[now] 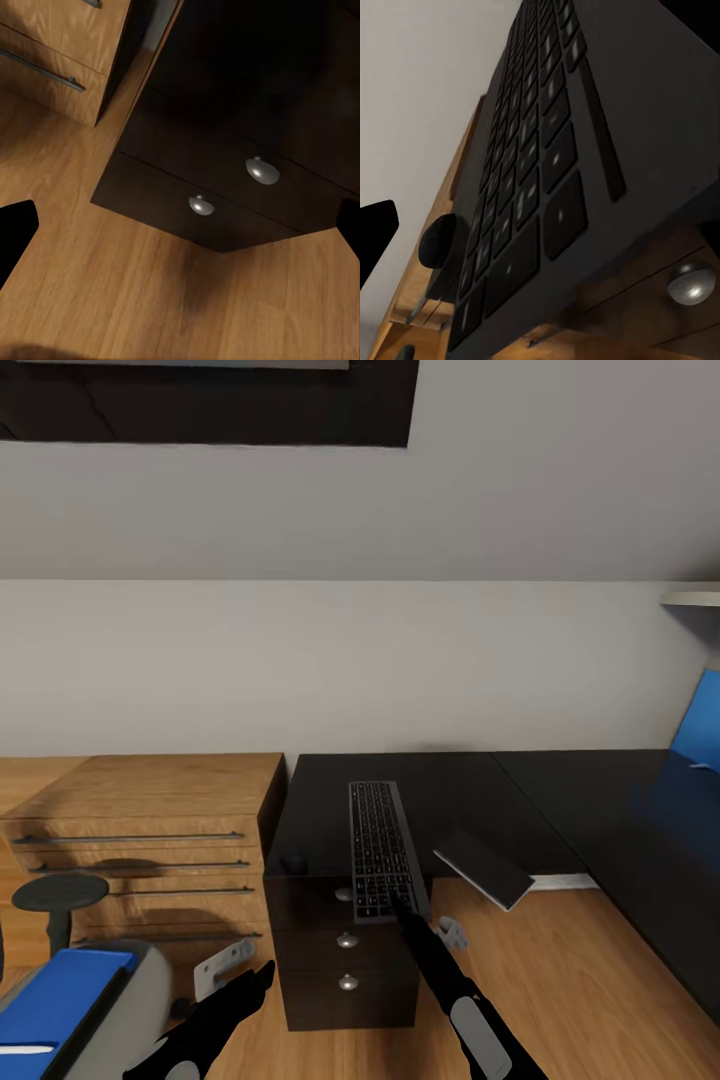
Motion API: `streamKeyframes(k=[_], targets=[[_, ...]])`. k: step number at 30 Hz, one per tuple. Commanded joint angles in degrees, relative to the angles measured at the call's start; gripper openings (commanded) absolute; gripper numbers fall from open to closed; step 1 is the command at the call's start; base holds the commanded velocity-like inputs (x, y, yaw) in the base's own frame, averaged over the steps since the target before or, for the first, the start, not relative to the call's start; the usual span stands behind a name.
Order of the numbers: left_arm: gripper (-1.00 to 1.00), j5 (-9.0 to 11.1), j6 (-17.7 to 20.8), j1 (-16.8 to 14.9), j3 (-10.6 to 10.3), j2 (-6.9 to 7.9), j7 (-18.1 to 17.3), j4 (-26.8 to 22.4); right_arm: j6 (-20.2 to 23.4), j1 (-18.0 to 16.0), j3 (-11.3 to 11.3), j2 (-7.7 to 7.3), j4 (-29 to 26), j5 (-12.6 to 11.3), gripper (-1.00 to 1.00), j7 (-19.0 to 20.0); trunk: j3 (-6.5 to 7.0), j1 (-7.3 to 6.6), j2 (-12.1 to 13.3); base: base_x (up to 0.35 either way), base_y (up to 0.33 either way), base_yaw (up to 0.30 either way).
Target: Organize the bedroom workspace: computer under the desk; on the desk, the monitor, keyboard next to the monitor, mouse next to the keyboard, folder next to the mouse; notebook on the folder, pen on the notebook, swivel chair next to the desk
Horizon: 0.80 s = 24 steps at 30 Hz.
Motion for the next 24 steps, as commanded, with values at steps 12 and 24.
streamKeyframes(k=[12, 24], targets=[[1.00, 0.63, 0.08, -0.02, -0.10, 0.08, 0.42, -0.10, -0.30, -0.04, 0.24, -0.03, 0.07, -0.52, 1.00, 0.13, -0.04, 0.01, -0.02, 0.018, 0.000, 0.000], [1.00, 0.59, 0.08, -0.02, -0.10, 0.04, 0.43, -0.10, -0.34, -0.04, 0.24, -0.03, 0.09, -0.52, 1.00, 0.13, -0.04, 0.01, -0.02, 0.001, 0.000, 0.000]])
